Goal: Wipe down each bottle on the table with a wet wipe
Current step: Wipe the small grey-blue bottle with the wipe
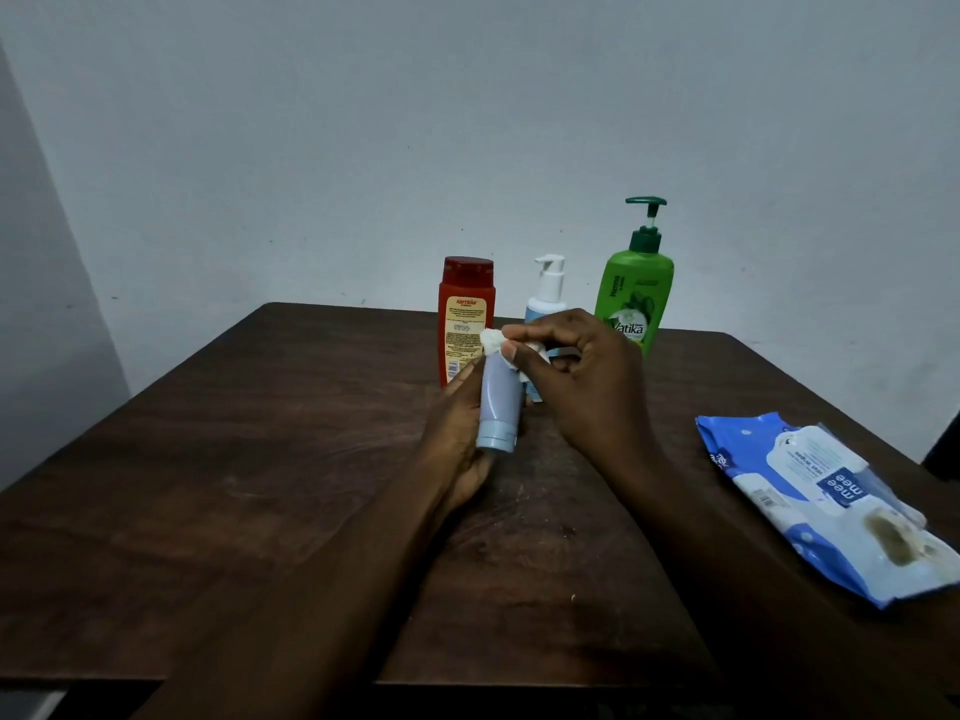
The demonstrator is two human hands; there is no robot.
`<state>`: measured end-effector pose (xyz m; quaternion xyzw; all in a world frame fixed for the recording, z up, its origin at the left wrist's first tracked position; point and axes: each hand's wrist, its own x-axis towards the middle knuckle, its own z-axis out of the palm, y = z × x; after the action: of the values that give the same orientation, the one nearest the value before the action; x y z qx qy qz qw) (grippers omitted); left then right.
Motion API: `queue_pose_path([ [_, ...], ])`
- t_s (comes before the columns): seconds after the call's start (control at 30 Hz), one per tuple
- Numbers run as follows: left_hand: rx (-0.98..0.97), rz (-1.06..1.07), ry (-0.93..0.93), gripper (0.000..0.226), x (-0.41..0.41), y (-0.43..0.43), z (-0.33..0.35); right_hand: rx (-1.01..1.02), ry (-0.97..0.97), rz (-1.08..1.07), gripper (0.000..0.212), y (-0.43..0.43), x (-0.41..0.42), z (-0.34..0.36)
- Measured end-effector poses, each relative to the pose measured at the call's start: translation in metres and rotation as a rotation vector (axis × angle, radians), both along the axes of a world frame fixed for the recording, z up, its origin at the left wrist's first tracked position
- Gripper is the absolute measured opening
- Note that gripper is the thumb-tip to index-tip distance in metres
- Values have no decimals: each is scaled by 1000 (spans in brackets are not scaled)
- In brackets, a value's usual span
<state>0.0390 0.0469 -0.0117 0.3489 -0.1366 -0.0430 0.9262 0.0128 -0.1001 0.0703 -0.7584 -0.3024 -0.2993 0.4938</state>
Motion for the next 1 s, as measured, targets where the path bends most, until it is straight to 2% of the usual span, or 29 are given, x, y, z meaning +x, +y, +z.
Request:
queue_pose_path([
  [0.03, 226, 154, 108, 61, -8, -5, 7, -2, -17, -19, 14, 0, 2, 0],
  [0.07, 371, 333, 123, 49, -16, -13, 21, -2, -34, -40, 14, -1, 4, 0],
  [0.1, 307, 301, 207, 37, -15, -18, 29, 0, -46, -56, 14, -1, 7, 0],
  [0.13, 209, 271, 146, 33, -24, -23, 30, 0, -53, -71, 14, -2, 10, 0],
  [0.17, 212, 298, 64, 31, -31, -27, 30, -3, -59, -86, 14, -3, 14, 0],
  [0.23, 325, 396, -21, 26, -37, -35, 31, -2, -67, -115, 14, -6, 21, 2],
  [0.33, 477, 426, -51, 20, -37, -35, 34, 15, -28, -133, 13, -10, 27, 11],
  [0.47, 569, 466, -91, 20, -32, -33, 28, 17, 233, -78, 13, -20, 33, 23],
  [0.57, 541, 484, -54, 23, -30, -37, 28, 82, 402, 18, 12, -27, 38, 18],
  [0.73, 426, 369, -53, 24, -35, -40, 31, 316, 575, 176, 10, -34, 33, 1],
  [0.9, 528, 386, -97, 22, -38, -40, 30, 443, 715, 294, 19, -40, 28, -7],
  [1.0, 588, 424, -138, 25, -41, -38, 29, 447, 710, 313, 27, -46, 24, -5],
])
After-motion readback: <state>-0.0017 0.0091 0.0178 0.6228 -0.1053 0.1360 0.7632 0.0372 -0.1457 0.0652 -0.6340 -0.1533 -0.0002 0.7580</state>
